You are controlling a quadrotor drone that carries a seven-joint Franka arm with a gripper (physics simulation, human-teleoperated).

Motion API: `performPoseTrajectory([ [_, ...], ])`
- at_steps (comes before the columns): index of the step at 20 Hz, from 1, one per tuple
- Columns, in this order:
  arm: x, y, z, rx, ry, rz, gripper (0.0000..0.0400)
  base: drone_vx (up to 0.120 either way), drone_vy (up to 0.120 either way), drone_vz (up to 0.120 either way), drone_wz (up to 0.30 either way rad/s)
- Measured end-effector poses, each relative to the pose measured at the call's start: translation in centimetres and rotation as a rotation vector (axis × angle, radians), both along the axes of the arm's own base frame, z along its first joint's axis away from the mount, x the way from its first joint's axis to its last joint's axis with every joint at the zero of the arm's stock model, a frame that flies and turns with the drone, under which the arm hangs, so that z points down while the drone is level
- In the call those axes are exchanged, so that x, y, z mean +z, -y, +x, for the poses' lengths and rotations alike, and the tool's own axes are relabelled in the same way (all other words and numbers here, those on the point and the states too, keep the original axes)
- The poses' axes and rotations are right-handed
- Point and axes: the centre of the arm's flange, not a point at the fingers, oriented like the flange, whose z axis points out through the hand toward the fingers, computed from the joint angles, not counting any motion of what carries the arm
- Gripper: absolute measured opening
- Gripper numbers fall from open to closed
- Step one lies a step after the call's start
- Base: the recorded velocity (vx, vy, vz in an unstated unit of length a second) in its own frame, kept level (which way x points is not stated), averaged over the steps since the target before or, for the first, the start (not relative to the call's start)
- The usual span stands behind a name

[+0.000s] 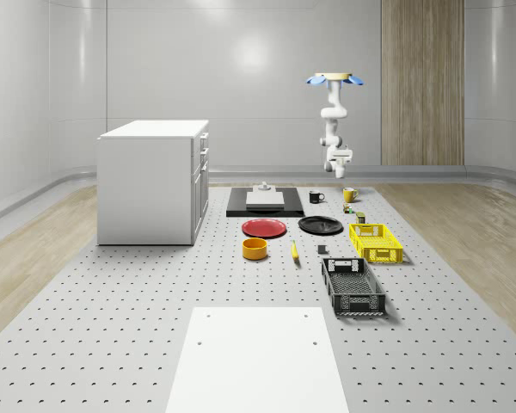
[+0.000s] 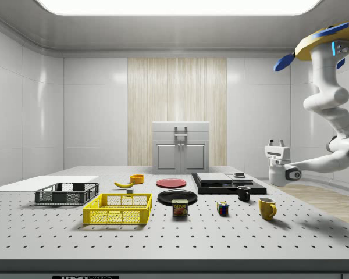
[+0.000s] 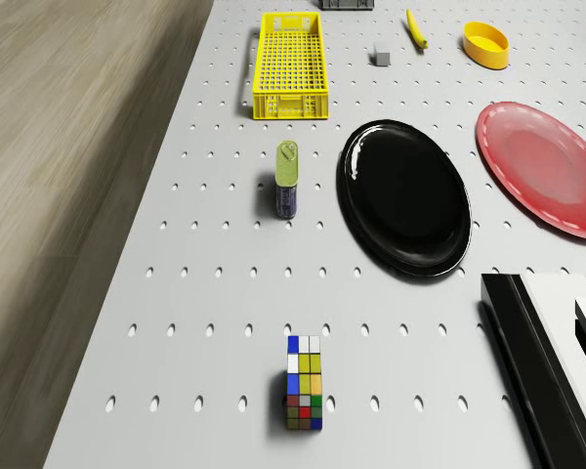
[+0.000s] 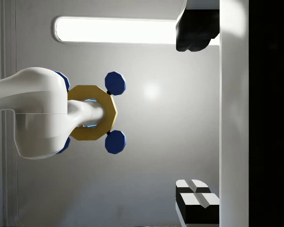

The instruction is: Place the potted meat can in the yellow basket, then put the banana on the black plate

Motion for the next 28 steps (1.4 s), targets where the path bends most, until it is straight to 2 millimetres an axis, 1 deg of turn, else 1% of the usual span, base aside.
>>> performPoseTrajectory([
  [1,0.0,0.0,0.0,0.0,0.001,-0.002,0.04,0.12,0.12,0.0,0.0],
  [3,0.0,-0.1,0.0,0.0,0.002,-0.006,0.04,0.12,0.0,0.0,0.0],
  [5,0.0,-0.1,0.0,0.0,0.004,-0.012,0.04,0.12,0.1,0.0,0.0],
  [13,0.0,-0.7,-0.1,-0.002,0.01,-0.07,0.04,0.12,0.0,0.0,0.0],
  [18,-0.2,-1.7,-0.1,-0.004,0.013,-0.173,0.04,0.12,0.0,0.0,0.0],
  [21,-0.5,-2.9,-0.1,-0.007,0.015,-0.293,0.04,0.12,0.0,0.0,0.0],
  [23,-0.9,-4.0,-0.1,-0.01,0.017,-0.411,0.04,0.12,0.0,0.0,0.0],
  [26,-2.3,-6.2,-0.1,-0.016,0.018,-0.673,0.04,0.12,0.0,-0.027,0.0],
  [28,-4.0,-7.8,-0.1,-0.022,0.018,-0.916,0.04,0.12,0.0,-0.12,0.0],
])
